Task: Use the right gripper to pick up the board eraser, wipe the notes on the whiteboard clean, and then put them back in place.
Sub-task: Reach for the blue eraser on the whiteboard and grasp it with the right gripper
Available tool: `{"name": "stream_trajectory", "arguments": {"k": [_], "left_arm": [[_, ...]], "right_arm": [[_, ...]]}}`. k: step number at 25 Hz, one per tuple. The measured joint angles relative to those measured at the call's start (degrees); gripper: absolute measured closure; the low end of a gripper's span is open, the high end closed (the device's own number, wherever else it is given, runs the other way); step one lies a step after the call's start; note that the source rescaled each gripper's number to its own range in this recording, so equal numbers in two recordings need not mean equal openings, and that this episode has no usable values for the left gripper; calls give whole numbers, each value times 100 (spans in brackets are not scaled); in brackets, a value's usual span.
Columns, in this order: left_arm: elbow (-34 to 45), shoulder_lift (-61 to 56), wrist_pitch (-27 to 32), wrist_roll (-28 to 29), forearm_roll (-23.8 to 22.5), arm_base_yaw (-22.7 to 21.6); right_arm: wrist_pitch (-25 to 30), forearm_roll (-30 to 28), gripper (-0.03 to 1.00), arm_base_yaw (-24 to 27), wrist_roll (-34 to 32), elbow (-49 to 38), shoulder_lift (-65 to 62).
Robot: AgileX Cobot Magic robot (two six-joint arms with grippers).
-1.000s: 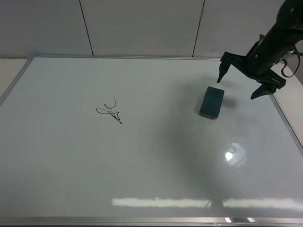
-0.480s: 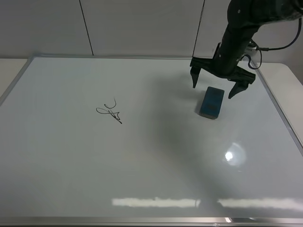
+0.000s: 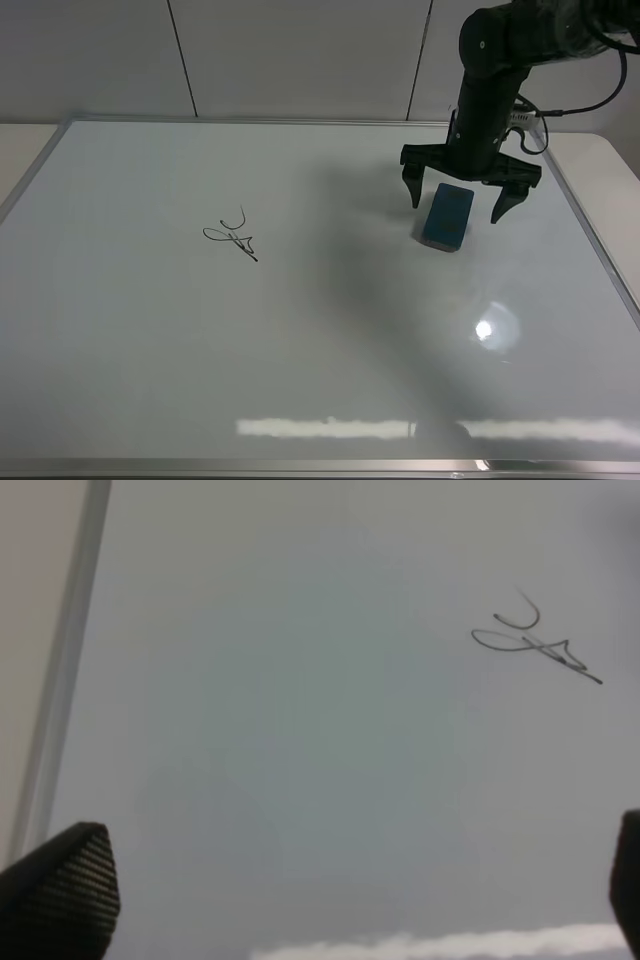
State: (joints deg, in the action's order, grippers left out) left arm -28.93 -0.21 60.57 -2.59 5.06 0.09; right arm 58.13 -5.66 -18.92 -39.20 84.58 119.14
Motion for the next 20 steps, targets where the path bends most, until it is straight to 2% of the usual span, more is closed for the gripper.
{"name": "stream_trajectory", "arguments": {"k": [10, 20], "left_arm": [[0, 0, 0, 0, 0, 0], [0, 0, 0, 0, 0, 0]], "right_arm": [[-321, -163, -3, 0, -102, 0, 244], [-604, 26, -3, -6, 50, 0, 375]]}}
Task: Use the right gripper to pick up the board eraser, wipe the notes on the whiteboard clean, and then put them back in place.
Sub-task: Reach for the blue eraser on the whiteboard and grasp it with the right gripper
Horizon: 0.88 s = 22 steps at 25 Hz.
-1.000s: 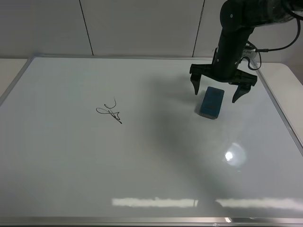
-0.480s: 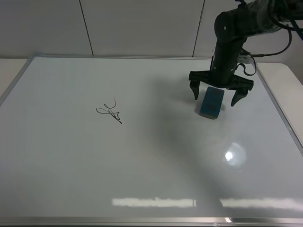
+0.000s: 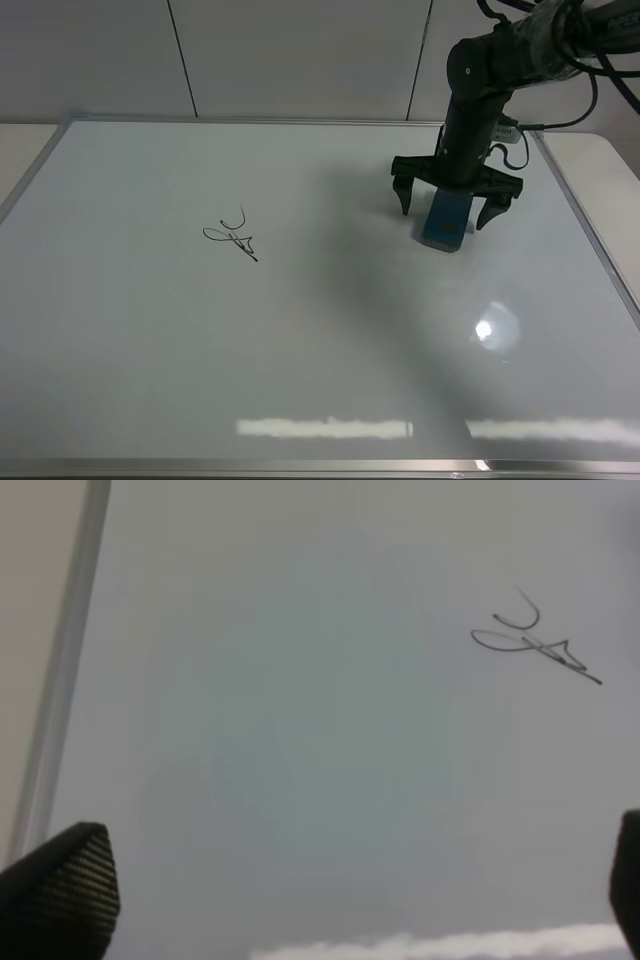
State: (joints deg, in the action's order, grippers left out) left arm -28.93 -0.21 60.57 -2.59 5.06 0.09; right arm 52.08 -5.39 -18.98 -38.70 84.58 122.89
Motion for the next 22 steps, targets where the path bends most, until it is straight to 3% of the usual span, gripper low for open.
{"name": "stream_trajectory", "arguments": {"k": [10, 11, 13, 14, 15, 16, 22], "left_arm": [[0, 0, 0, 0, 0, 0], [0, 0, 0, 0, 0, 0], [0, 0, 0, 0, 0, 0], [0, 0, 0, 0, 0, 0], [0, 0, 0, 0, 0, 0], [0, 0, 0, 0, 0, 0], [0, 0, 0, 0, 0, 0]], "right_arm": [[0, 40, -3, 0, -1, 0, 7], [0, 59, 1, 0, -16, 0, 7], [0, 98, 27, 0, -53, 0, 7], [5, 128, 53, 0, -74, 0, 7], [11, 167, 86, 0, -87, 0, 7], [16, 218, 97, 0, -103, 0, 7], [131, 189, 97, 0, -109, 0, 7]]}}
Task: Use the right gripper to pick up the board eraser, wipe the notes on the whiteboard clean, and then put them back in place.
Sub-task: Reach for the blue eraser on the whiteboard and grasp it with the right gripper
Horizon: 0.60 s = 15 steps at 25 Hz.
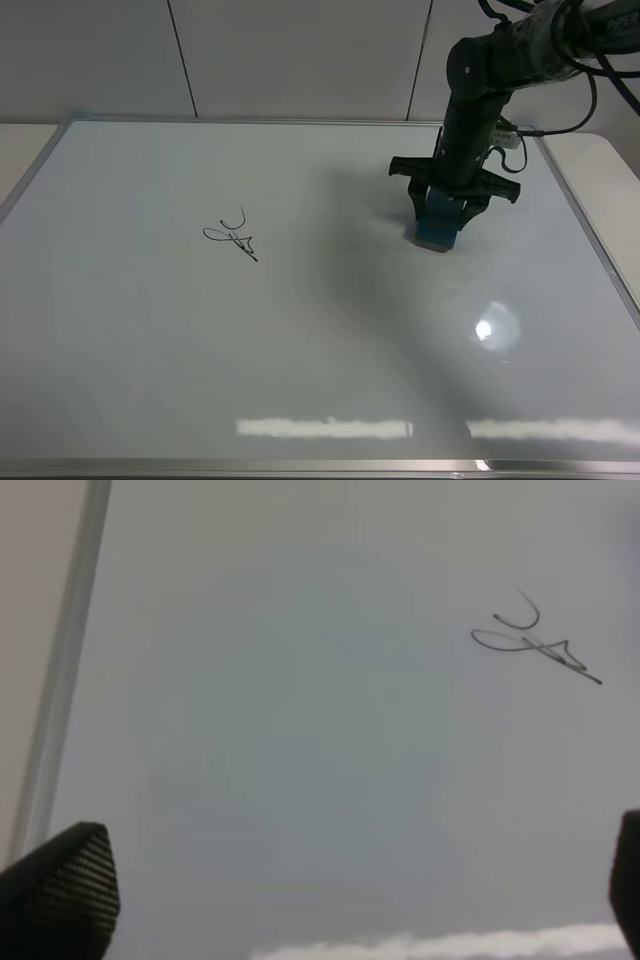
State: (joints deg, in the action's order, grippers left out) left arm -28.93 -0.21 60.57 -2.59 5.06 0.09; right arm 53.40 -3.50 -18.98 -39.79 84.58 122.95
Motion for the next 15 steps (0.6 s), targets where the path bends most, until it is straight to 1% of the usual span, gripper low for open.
{"name": "stream_trajectory", "arguments": {"k": [15], "left_arm": [[0, 0, 0, 0, 0, 0]], "right_arm": [[44, -20, 97, 0, 0, 0, 0]]}}
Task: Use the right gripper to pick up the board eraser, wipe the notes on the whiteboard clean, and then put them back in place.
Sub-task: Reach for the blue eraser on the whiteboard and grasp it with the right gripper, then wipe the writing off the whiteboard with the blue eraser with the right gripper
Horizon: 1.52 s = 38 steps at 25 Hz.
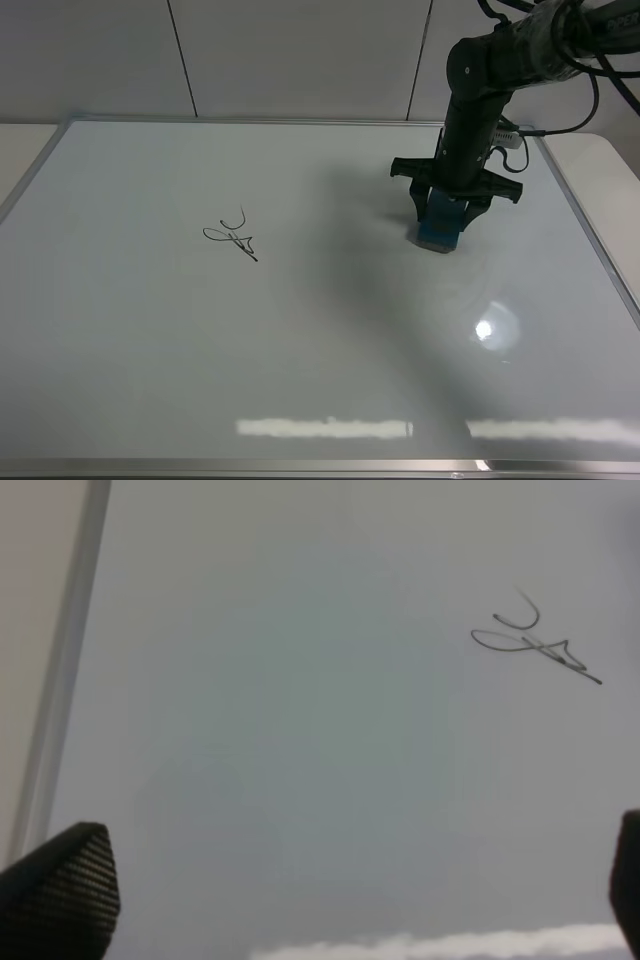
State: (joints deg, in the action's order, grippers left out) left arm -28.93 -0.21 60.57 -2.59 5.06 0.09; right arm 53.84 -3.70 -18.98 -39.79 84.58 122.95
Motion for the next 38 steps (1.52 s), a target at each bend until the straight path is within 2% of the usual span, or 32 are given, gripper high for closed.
{"name": "stream_trajectory", "arguments": {"k": [8, 17, 21, 26, 29, 32, 38], "left_arm": [[0, 0, 0, 0, 0, 0], [0, 0, 0, 0, 0, 0], [0, 0, 0, 0, 0, 0], [0, 0, 0, 0, 0, 0], [0, 0, 0, 0, 0, 0], [0, 0, 0, 0, 0, 0], [0, 0, 0, 0, 0, 0]], "right_arm": [[367, 153, 97, 0, 128, 6, -42], [765, 454, 97, -81, 683, 10, -304], [667, 156, 97, -473, 1012, 10, -529], [360, -573, 97, -1243, 1056, 40, -753], [305, -813, 97, -1682, 1361, 290, -772], [381, -725, 97, -1925, 1670, 779, -772], [814, 28, 97, -1952, 2625, 1880, -607]]}}
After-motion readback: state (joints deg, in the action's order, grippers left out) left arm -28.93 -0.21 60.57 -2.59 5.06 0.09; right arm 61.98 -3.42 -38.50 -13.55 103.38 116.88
